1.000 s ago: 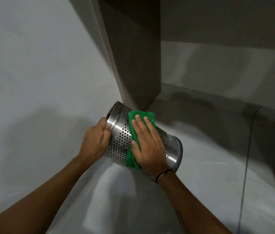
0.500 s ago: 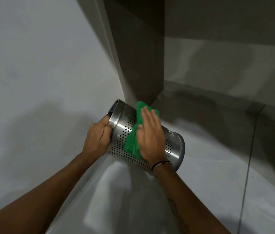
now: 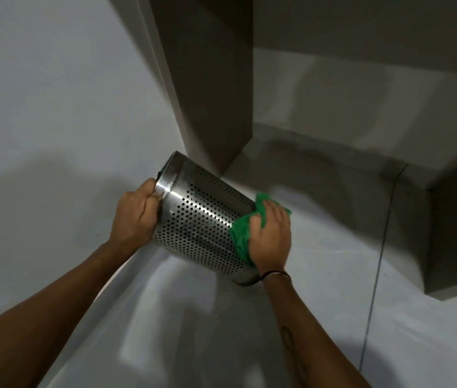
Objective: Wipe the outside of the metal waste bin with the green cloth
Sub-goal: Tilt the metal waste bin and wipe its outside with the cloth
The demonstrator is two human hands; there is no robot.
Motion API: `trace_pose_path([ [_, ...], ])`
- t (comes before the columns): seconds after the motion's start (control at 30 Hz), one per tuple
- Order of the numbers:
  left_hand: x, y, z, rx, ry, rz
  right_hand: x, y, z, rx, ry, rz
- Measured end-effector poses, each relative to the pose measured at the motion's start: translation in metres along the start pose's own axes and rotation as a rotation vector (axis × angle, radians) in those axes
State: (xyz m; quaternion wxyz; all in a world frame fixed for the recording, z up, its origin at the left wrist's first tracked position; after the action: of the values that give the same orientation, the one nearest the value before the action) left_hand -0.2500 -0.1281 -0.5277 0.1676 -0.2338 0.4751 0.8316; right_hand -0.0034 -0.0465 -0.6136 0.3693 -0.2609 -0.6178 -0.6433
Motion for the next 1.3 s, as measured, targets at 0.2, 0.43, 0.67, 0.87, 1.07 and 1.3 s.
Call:
trace_pose_path([
  [0.2,-0.006,0.012,0.017,0.132,0.106,0.044,0.021,0.000,0.001,0.059,0.098,0.042],
  [0.43,-0.025,0.002,0.054,0.142,0.541,0.053,0.046,-0.016,-0.035,0.010,0.317,0.016],
  [0.67,-0.026,-0.007,0.045,0.009,0.486,0.160,0.026,-0.018,-0.030,-0.082,0.266,-0.055],
  [0.87,-0.018,0.002,0.035,-0.014,0.467,0.148,0.049,-0.024,-0.029,-0.080,0.082,0.029],
  [1.07,-0.013,0.008,0.021,-0.012,0.450,0.074,0.084,-0.033,-0.036,0.058,0.413,-0.067],
  [1.3,-0.025,0.004,0.027,0.006,0.334,0.087,0.060,-0.009,-0.023,0.046,0.092,0.044],
])
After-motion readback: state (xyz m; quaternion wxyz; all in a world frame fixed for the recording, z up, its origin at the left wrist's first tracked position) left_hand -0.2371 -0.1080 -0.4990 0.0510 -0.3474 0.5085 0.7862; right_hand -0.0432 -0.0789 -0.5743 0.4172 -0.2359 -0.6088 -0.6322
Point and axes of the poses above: each hand's wrist, its own z-axis towards the middle knuckle, its own y-axis out of the back of the hand, x = y × z, the point moved 2 cm from there along z, towards the middle knuckle, and after that the axes turned 2 degrees about x, right-handed, at the moved point
